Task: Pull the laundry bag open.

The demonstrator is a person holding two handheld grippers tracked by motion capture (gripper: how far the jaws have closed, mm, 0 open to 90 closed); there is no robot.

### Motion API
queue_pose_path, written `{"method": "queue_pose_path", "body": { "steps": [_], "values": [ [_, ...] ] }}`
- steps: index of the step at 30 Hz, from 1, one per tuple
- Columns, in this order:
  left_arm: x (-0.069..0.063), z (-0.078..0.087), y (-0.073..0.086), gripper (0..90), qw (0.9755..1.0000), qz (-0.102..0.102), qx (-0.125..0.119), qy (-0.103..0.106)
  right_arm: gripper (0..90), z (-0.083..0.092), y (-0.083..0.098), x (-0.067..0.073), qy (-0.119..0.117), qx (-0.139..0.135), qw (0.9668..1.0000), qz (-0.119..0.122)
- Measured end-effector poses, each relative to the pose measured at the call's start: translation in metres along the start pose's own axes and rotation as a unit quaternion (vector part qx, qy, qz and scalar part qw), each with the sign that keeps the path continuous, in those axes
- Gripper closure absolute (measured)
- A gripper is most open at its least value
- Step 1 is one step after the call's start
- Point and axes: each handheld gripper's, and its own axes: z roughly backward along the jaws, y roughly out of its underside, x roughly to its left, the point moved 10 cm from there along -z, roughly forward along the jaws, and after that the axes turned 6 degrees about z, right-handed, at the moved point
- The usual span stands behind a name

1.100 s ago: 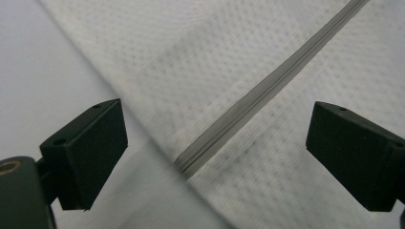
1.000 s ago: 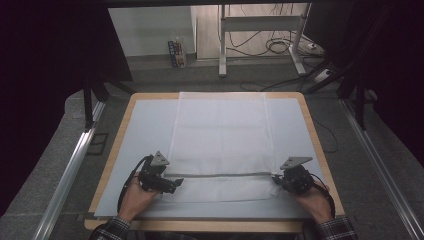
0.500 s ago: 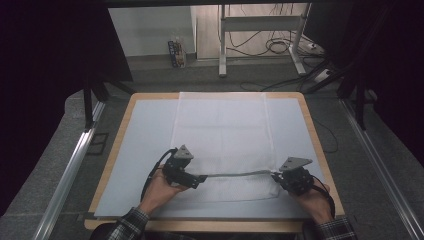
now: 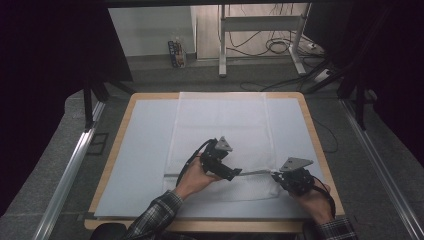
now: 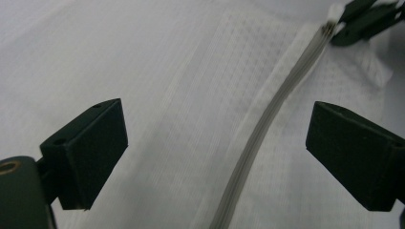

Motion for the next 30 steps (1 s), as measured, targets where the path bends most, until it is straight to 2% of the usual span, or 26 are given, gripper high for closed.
{"method": "queue_pose_path", "body": {
  "steps": [2,3,4,5,6,7,8,10,12,13,16,18,21,24,27,30],
  "values": [
    [-0.002,-0.004,-0.005,6.7,1.0000,-0.003,-0.001,0.003,84.7,0.000,0.000,0.000,0.000,0.000,1.0000,0.001],
    [-0.008,-0.012,-0.015,6.7,0.9999,-0.006,-0.002,0.009,84.7,0.000,0.000,0.000,0.000,-0.001,1.0000,0.000],
    [-0.008,-0.012,-0.015,6.7,0.9999,-0.006,-0.002,0.009,84.7,0.000,0.000,0.000,-0.001,-0.001,1.0000,0.000],
    [-0.013,-0.019,-0.025,6.7,0.9999,-0.012,-0.003,0.012,84.7,0.000,0.000,0.000,-0.001,-0.002,1.0000,0.001],
    [-0.013,-0.019,-0.025,6.7,0.9999,-0.012,-0.003,0.012,84.7,0.000,0.000,0.000,-0.001,-0.002,1.0000,0.001],
    [-0.017,-0.025,-0.030,6.7,0.9998,-0.016,-0.004,0.015,84.7,0.000,0.000,0.000,-0.002,-0.001,1.0000,0.000],
    [-0.024,-0.033,-0.038,6.6,0.9997,-0.010,-0.012,0.021,84.6,0.000,0.000,0.001,-0.003,-0.002,1.0000,-0.002],
    [-0.030,-0.041,-0.044,6.7,0.9994,-0.017,-0.010,0.027,84.6,0.000,0.000,0.001,-0.004,-0.002,1.0000,-0.001],
    [-0.034,-0.047,-0.048,6.7,0.9990,-0.035,0.001,0.027,84.5,0.000,0.000,0.001,-0.004,-0.002,1.0000,-0.002],
    [-0.037,-0.051,-0.051,6.7,0.9991,-0.031,-0.002,0.029,84.5,0.000,0.000,0.001,-0.004,-0.003,1.0000,-0.002],
    [-0.042,-0.060,-0.055,6.7,0.9988,-0.038,0.002,0.033,84.4,0.001,0.000,0.000,-0.005,-0.003,1.0000,-0.002],
    [-0.044,-0.062,-0.056,6.7,0.9988,-0.034,-0.001,0.036,84.2,0.001,0.000,0.000,-0.006,-0.004,1.0000,-0.003],
    [-0.049,-0.069,-0.057,6.7,0.9980,-0.043,0.003,0.047,84.1,0.001,0.000,0.000,-0.006,-0.005,1.0000,-0.003],
    [-0.050,-0.073,-0.057,6.7,0.9985,-0.043,0.002,0.034,84.1,0.002,0.000,0.000,-0.006,-0.003,1.0000,0.000],
    [-0.042,-0.069,-0.057,6.9,0.9985,-0.053,0.004,0.011,84.1,0.002,0.001,-0.001,-0.002,-0.001,1.0000,-0.003],
    [-0.033,-0.063,-0.057,7.4,0.9988,-0.048,0.002,-0.003,84.1,0.001,0.001,-0.001,-0.002,-0.002,1.0000,-0.008]
  ]
}}
